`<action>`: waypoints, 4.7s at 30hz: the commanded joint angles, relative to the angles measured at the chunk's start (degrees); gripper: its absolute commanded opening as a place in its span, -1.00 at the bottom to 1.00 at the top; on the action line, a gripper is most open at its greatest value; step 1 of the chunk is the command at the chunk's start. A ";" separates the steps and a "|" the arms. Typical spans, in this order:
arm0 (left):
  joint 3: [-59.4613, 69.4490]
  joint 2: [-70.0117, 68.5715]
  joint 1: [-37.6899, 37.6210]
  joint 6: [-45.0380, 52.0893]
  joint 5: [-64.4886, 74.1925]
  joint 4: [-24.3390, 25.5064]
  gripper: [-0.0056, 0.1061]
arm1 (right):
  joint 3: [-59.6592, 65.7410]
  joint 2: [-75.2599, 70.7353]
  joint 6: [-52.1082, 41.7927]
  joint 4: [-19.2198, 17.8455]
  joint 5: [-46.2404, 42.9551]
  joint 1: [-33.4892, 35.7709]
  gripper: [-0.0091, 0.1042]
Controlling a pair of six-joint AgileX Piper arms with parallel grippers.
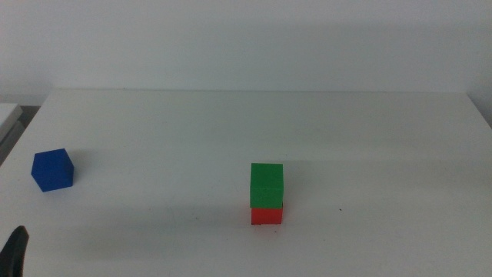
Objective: Stack red cubes first, then green, then blue cubes in a specific spot.
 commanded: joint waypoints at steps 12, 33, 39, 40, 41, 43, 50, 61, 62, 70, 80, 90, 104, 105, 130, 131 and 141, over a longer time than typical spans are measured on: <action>-52.62 46.35 3.59 -5.24 50.64 -1.40 0.78 | 0.16 -0.46 -0.45 -0.19 -0.53 0.03 0.78; -72.80 91.31 5.58 -20.12 51.54 3.96 0.78 | 0.16 -0.46 -0.45 -0.09 -0.53 0.03 0.78; -78.56 99.54 14.08 -9.39 51.64 -8.73 0.78 | 0.16 -0.46 -0.45 -0.09 -0.53 0.03 0.78; -79.29 100.84 14.35 -10.19 51.18 -8.73 0.78 | 0.16 -0.46 -0.45 -0.09 -0.53 0.03 0.78; -80.01 101.85 14.35 -10.80 50.65 -7.98 0.78 | 0.16 -0.46 -0.45 -0.09 -0.53 0.03 0.78; -81.31 104.33 14.20 -11.83 49.58 -6.83 0.78 | 0.16 -0.46 -0.45 -0.09 -0.53 0.03 0.78; -82.30 109.01 14.11 -11.72 45.89 -8.26 0.78 | 0.16 -0.46 -0.45 -0.09 -0.53 0.03 0.78; -82.30 113.52 13.76 -11.86 41.51 -7.90 0.78 | 0.16 -0.46 -0.45 -0.19 -0.53 0.03 0.78; -82.30 113.92 13.62 -11.86 41.37 -8.01 0.78 | 0.16 -0.46 -0.45 -0.19 -0.53 0.03 0.78; -82.30 115.57 13.16 -11.61 40.83 -8.46 0.36 | 0.16 -0.46 -0.45 -0.19 -0.53 0.03 0.78; -80.34 105.51 7.82 -17.25 47.71 -6.59 -0.93 | 0.16 -0.46 -0.45 -0.19 -0.53 0.03 0.78; -79.07 88.77 -24.11 -45.35 57.23 -0.56 -0.93 | 0.16 -0.46 -0.45 -0.19 -0.53 0.03 0.78; -104.16 107.53 -44.67 -50.45 61.30 10.20 -0.93 | 0.16 -0.46 -0.45 -0.19 -0.53 0.03 0.78; -104.46 108.27 -44.67 -50.77 61.30 9.64 -0.93 | 0.16 -0.46 -0.45 -0.19 -0.53 0.03 0.78; -101.60 111.30 -44.48 -56.36 61.30 10.18 -0.93 | 0.16 -0.46 -0.45 -0.19 -0.53 0.03 0.78; -101.60 111.45 -44.48 -56.49 61.30 10.18 -0.93 | 0.16 -0.46 -0.45 -0.19 -0.53 0.03 0.78; -101.60 112.08 -44.48 -56.63 61.30 10.38 -0.93 | 0.16 -0.46 -0.45 -0.19 -0.53 0.03 0.78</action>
